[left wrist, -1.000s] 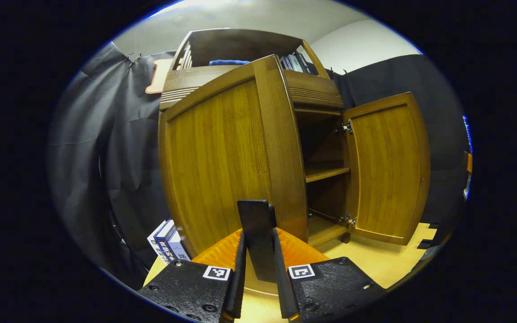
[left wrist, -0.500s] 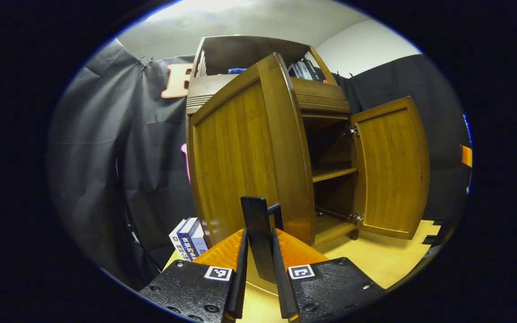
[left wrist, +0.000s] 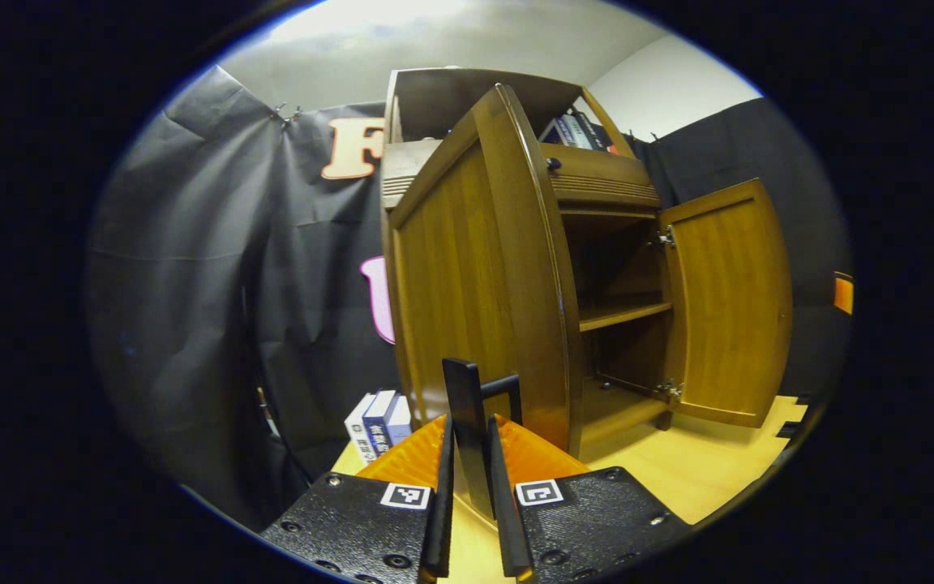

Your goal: Open the right door of the double-door shoe cabinet with the right hand, and open the left door with the left hand.

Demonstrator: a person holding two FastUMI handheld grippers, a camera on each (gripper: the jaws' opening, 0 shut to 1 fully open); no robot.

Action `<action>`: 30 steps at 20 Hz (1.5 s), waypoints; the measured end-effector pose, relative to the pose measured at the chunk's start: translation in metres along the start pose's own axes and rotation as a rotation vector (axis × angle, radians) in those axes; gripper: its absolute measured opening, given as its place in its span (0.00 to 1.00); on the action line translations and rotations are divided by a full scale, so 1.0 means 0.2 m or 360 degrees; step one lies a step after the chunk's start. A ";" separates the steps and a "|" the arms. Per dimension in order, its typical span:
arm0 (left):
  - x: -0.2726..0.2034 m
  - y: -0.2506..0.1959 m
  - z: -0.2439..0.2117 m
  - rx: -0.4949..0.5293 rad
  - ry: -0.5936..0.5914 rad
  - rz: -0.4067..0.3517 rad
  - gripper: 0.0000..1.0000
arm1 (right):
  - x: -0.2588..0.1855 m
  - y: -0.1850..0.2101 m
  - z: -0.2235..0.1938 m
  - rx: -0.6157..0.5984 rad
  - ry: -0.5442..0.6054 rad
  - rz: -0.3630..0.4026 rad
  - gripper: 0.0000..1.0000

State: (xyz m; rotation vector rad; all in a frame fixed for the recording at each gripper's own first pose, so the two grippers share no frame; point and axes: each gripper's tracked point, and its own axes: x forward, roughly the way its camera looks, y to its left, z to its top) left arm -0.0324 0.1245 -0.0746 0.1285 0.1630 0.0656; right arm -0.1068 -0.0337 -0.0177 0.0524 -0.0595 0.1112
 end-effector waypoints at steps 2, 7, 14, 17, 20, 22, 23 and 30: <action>-0.01 0.07 -0.01 0.0016 -0.0005 0.0033 0.17 | 0.02 -0.01 0.00 0.0019 -0.0005 -0.0006 0.95; -0.02 0.15 -0.02 0.0036 -0.0017 -0.0034 0.13 | 0.03 0.01 -0.02 0.0060 0.0003 -0.0013 0.95; -0.01 0.28 -0.03 0.0045 -0.0020 -0.0121 0.09 | 0.03 0.04 -0.03 0.0063 -0.0001 -0.0016 0.99; -0.02 0.32 -0.03 0.0013 -0.0033 -0.0134 0.07 | 0.03 0.05 -0.03 0.0071 -0.0003 -0.0013 0.99; -0.02 0.33 -0.04 -0.0008 -0.0040 -0.0139 0.06 | 0.03 0.06 -0.03 0.0058 0.0003 -0.0015 0.99; -0.02 0.33 -0.04 -0.0020 -0.0046 -0.0142 0.06 | 0.03 0.06 -0.04 0.0060 0.0005 -0.0012 0.99; -0.02 0.33 -0.04 -0.0019 -0.0050 -0.0143 0.06 | 0.04 0.06 -0.04 0.0063 0.0005 -0.0012 0.99; -0.02 0.33 -0.04 -0.0045 -0.0080 -0.0133 0.10 | 0.05 0.04 -0.08 0.0079 0.0019 -0.0019 0.99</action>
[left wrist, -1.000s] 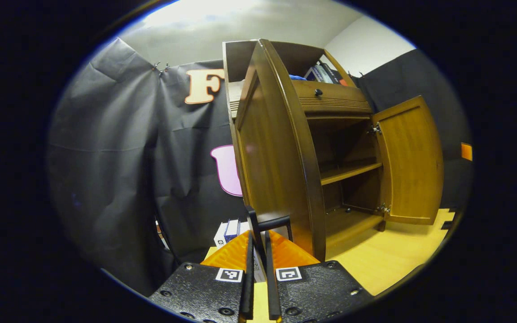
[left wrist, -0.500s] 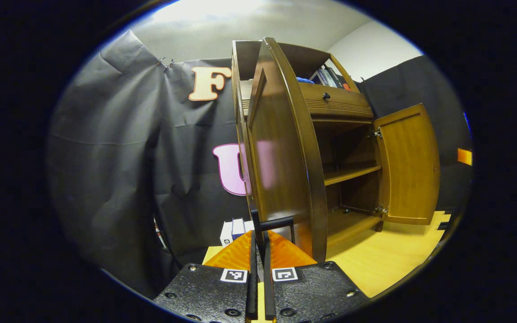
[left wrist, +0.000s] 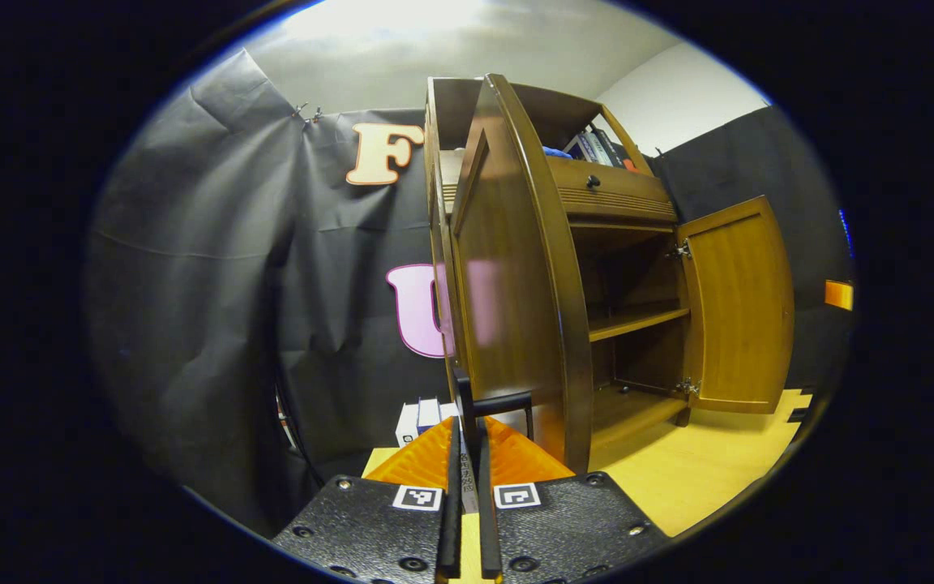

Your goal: Open the right door of the double-door shoe cabinet with the right hand, and open the left door with the left hand.

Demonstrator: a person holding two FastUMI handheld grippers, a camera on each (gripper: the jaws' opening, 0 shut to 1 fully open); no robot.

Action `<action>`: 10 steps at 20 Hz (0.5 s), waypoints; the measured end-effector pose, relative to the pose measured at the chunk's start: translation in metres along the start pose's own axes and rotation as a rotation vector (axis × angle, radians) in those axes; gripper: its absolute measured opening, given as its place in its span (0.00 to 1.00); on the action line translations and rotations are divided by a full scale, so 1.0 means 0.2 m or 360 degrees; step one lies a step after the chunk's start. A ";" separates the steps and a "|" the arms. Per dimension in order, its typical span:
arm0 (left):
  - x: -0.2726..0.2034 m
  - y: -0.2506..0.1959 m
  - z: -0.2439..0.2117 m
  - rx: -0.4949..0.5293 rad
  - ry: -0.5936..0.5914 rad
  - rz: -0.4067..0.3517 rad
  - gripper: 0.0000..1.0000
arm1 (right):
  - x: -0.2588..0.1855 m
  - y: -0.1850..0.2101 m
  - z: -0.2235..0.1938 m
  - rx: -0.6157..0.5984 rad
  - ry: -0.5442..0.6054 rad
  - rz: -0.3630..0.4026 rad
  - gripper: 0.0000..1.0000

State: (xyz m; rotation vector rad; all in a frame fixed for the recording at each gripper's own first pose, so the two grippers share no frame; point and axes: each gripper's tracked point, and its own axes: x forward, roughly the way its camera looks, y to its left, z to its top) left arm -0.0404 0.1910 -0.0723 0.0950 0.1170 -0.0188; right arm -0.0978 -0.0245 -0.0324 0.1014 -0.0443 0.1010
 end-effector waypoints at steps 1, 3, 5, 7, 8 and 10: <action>0.00 0.00 0.00 -0.0001 -0.0008 0.0000 0.12 | 0.00 -0.01 0.00 0.0002 0.0002 0.0000 0.99; 0.00 0.01 0.00 -0.0013 -0.0017 0.0006 0.14 | 0.01 -0.01 -0.01 0.0004 0.0010 -0.0003 0.99; 0.00 0.02 0.00 -0.0027 -0.0014 0.0017 0.17 | 0.00 0.00 -0.01 -0.0003 0.0010 0.0005 0.99; 0.00 0.03 0.00 -0.0033 -0.0022 0.0022 0.25 | 0.00 0.01 0.00 -0.0011 0.0000 0.0011 0.99; 0.00 0.04 0.00 -0.0036 -0.0026 0.0027 0.27 | -0.01 0.01 0.00 -0.0015 -0.0002 0.0013 0.99; 0.00 0.05 0.00 -0.0034 -0.0027 0.0039 0.34 | -0.01 0.02 0.00 -0.0022 0.0004 0.0017 0.99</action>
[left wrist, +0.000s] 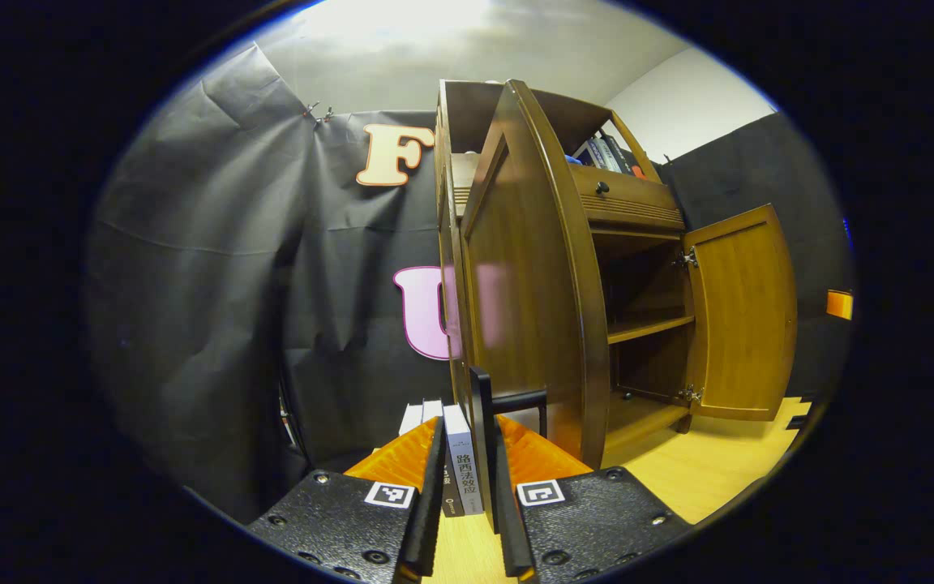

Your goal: Open the right door of the double-door shoe cabinet with the right hand, and open the left door with the left hand.

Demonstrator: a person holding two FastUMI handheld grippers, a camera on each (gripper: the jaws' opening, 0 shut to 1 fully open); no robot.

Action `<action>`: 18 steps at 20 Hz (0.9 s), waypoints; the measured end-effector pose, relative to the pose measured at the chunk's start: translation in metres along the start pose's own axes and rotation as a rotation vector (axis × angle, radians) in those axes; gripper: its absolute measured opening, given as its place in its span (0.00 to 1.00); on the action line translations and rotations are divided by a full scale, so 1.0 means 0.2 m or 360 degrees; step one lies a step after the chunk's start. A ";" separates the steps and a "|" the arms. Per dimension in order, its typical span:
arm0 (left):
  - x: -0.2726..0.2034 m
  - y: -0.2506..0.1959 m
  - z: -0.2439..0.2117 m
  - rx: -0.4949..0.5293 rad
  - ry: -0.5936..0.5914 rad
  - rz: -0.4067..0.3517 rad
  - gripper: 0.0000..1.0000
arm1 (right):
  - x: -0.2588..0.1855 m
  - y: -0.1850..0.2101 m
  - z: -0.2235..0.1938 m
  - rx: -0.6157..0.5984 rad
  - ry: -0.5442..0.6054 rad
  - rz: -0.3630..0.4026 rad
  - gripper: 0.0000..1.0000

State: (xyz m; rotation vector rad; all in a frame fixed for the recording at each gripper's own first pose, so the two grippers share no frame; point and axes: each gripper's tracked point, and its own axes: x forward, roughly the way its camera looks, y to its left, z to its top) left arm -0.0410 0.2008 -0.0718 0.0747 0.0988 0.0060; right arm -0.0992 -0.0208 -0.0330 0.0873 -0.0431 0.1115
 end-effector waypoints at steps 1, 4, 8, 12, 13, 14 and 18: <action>0.00 0.02 0.00 0.0003 0.0000 0.0008 0.37 | 0.01 0.00 -0.01 0.0000 0.0002 0.0000 0.99; -0.02 0.02 -0.01 0.0012 0.0009 -0.0007 0.48 | 0.01 0.01 -0.01 -0.0002 0.0008 0.0006 0.99; -0.13 0.07 -0.06 0.0043 0.0066 0.0054 0.62 | 0.01 0.02 -0.02 -0.0001 0.0014 0.0010 0.99; -0.20 0.10 -0.07 0.0050 0.0105 0.0130 0.70 | 0.02 0.03 -0.03 -0.0001 0.0015 0.0015 0.99; -0.22 0.10 -0.05 0.0059 0.0098 0.0141 0.77 | 0.03 0.02 -0.03 -0.0002 0.0015 0.0015 0.99; -0.23 0.09 -0.03 0.0065 0.0092 0.0151 0.79 | 0.03 0.02 -0.03 -0.0003 0.0017 0.0015 0.99; -0.33 0.08 0.06 0.0053 0.0053 0.0239 0.90 | 0.03 0.03 -0.04 0.0005 0.0015 0.0032 0.99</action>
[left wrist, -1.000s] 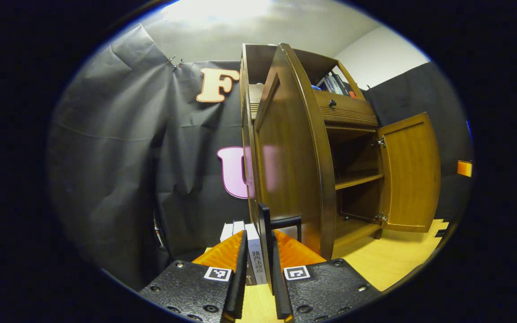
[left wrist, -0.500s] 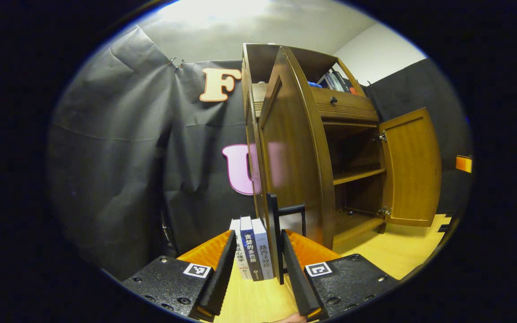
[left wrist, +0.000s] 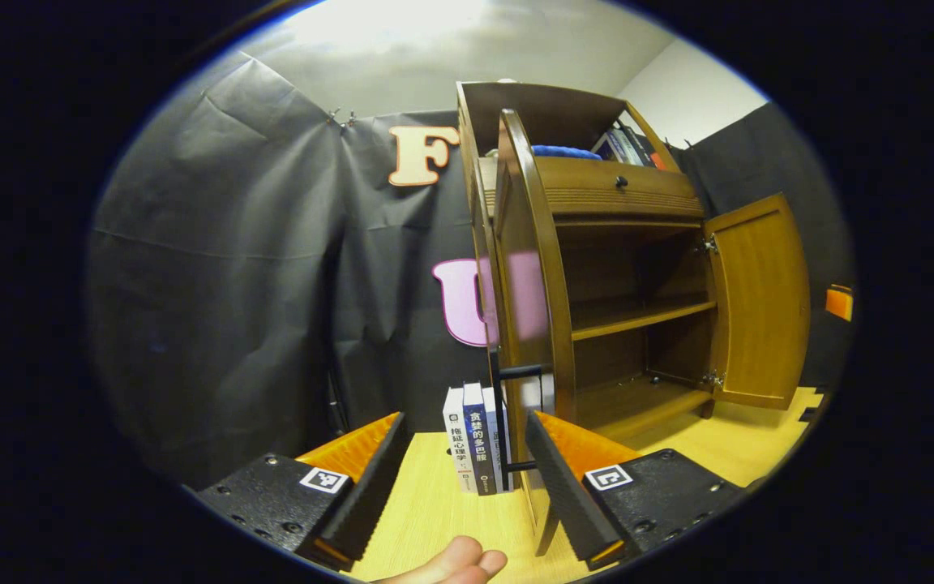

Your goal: Open the right door of the double-door shoe cabinet with the right hand, and open the left door with the left hand.

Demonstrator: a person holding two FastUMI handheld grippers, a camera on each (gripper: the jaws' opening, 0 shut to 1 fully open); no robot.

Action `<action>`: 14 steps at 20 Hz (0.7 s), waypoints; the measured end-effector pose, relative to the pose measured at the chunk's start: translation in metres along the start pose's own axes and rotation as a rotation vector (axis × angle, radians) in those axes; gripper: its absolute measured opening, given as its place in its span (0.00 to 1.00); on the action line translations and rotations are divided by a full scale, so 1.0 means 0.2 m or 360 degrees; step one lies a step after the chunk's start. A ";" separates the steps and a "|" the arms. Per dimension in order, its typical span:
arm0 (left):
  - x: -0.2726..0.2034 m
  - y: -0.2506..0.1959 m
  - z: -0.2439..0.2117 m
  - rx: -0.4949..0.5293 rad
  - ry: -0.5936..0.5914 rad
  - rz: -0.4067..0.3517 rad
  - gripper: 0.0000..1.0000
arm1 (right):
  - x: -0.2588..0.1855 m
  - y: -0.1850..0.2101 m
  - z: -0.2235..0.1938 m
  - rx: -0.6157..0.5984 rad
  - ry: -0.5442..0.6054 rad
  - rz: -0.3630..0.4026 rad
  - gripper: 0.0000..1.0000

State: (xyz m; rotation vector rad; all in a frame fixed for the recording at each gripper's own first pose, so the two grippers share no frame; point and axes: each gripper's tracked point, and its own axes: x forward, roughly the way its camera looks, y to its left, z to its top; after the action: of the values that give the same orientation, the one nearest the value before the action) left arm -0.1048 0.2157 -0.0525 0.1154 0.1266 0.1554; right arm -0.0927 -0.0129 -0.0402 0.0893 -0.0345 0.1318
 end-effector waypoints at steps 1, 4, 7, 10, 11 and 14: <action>-0.03 -0.01 0.03 -0.0005 -0.0006 0.0019 0.93 | 0.00 0.00 0.00 0.0003 -0.0004 0.0005 0.99; -0.12 -0.07 0.12 0.0002 -0.0043 0.0035 0.93 | 0.01 0.00 0.01 0.0007 -0.0010 0.0026 0.99; -0.17 -0.16 0.21 0.0004 -0.0073 0.0044 0.94 | 0.01 -0.03 0.02 0.0014 -0.0021 0.0029 0.99; -0.20 -0.26 0.28 -0.0060 -0.0090 0.0025 0.95 | 0.02 -0.09 0.02 0.0048 -0.0034 0.0006 0.99; -0.20 -0.31 0.30 -0.0087 -0.0088 0.0011 0.95 | 0.03 -0.11 0.03 0.0076 -0.0040 0.0004 0.99; -0.18 -0.50 0.38 -0.0113 -0.0116 -0.0082 0.96 | 0.06 -0.11 0.06 0.0112 -0.0039 0.0052 0.95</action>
State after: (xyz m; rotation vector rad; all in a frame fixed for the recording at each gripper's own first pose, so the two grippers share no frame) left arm -0.1154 0.1038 0.0145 0.0470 0.0511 0.1036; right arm -0.0776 -0.0338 -0.0304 0.1607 -0.0559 0.1644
